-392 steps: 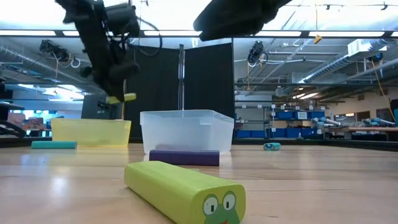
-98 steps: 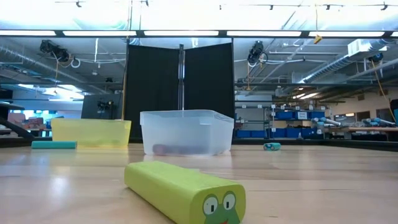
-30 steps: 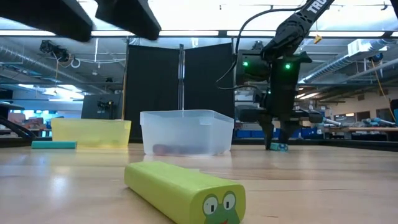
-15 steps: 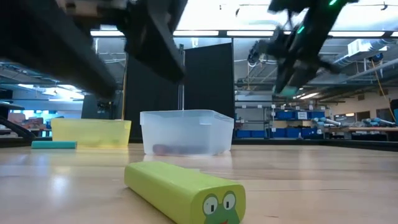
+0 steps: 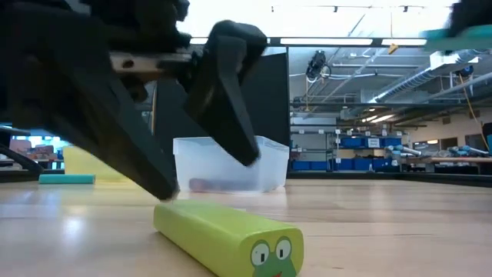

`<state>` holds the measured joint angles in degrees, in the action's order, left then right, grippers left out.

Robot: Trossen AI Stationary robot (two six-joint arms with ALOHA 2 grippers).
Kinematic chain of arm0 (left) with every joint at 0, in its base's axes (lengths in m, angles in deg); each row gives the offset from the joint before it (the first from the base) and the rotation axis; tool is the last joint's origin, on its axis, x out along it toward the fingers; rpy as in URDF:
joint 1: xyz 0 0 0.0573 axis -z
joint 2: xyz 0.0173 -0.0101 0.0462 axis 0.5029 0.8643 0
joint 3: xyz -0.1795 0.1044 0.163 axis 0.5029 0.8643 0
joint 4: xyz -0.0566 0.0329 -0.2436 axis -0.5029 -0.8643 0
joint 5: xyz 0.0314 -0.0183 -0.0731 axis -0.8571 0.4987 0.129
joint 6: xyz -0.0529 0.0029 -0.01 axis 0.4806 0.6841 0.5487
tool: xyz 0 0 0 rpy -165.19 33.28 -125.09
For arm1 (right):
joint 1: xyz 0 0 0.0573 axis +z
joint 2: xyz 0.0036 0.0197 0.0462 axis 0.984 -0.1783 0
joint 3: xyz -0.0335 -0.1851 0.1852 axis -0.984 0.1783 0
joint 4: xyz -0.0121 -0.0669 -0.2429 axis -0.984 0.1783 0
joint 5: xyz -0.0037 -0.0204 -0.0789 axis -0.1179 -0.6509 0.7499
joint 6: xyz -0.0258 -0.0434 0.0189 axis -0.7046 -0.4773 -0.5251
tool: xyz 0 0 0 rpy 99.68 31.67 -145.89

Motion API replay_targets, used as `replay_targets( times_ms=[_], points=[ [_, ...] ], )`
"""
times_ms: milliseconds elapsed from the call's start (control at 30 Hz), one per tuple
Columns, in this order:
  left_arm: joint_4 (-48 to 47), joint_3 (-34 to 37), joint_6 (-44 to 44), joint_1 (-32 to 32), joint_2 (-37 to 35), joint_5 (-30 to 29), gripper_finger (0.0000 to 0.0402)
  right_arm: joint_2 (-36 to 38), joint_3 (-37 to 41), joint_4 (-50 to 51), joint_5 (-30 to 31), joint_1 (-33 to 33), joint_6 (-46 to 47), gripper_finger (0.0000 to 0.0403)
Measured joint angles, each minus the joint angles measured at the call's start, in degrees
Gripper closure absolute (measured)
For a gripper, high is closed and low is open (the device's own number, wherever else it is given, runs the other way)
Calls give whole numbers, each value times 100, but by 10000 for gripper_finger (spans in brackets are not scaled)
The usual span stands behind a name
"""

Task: Sort blocks
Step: Put the right blue block into the blue bin, then put the bottom green block into the yellow bin

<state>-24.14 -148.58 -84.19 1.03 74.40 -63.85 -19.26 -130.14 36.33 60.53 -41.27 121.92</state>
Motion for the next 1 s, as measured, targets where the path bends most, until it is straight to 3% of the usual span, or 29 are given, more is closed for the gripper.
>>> replay_targets(
  times_ms=[167,367,433,600,733,833,1000],
  points=[
    [10,4,6,-47,59,118,149,-447,0,180,-392,826,930,285],
    [69,4,5,-56,59,161,149,-1237,0,395,-665,1304,1894,283],
    [84,4,6,-65,74,215,149,-1485,0,408,-671,1382,2004,246],
    [180,4,7,-101,203,372,149,-1820,0,432,-669,1442,2202,100],
    [153,4,9,-120,230,458,149,-1799,0,392,-493,1440,2222,26],
    [84,4,9,-161,230,524,149,-1709,-2,404,-363,1440,2222,9],
    [39,-11,83,-311,350,1092,173,-1537,-4,385,-80,1433,2221,29]
  ],
)
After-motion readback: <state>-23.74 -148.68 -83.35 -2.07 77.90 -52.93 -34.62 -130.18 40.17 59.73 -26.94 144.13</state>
